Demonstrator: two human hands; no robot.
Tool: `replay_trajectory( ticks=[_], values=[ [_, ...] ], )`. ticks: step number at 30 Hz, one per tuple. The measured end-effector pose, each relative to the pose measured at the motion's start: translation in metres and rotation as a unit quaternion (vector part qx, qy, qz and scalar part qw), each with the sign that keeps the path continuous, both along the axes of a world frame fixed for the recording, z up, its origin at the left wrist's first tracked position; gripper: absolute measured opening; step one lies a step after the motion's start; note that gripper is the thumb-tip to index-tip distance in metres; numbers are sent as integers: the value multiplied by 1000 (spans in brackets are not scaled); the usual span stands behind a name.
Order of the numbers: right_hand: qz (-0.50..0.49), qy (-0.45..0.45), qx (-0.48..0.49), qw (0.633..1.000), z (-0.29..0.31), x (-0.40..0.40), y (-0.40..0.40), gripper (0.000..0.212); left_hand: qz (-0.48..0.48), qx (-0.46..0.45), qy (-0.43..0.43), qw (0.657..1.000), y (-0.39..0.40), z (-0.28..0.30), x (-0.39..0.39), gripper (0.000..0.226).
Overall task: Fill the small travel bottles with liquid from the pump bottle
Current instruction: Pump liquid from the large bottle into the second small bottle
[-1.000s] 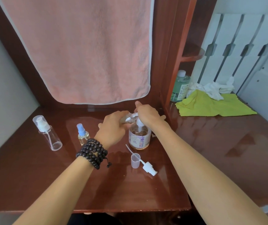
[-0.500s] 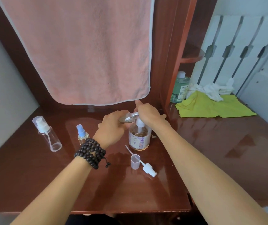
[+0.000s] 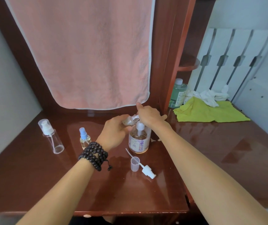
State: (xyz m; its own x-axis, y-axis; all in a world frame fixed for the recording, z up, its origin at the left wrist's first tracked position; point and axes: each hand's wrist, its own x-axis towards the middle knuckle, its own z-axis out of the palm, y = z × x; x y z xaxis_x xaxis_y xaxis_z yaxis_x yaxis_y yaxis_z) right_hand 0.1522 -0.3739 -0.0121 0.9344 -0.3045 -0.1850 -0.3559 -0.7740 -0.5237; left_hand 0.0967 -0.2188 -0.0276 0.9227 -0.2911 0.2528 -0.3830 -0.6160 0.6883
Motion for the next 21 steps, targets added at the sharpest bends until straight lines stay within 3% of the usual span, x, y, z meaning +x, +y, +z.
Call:
replay_trajectory(
  ticks=[12,21],
  values=[
    [9,37,-33,999,-11,-4,2,65,13,7,16,1000,2,-17,9,26],
    [25,-20,-17,999,2,-3,-1,63,12,-26,12,1000,-1,-1,2,25]
  ],
)
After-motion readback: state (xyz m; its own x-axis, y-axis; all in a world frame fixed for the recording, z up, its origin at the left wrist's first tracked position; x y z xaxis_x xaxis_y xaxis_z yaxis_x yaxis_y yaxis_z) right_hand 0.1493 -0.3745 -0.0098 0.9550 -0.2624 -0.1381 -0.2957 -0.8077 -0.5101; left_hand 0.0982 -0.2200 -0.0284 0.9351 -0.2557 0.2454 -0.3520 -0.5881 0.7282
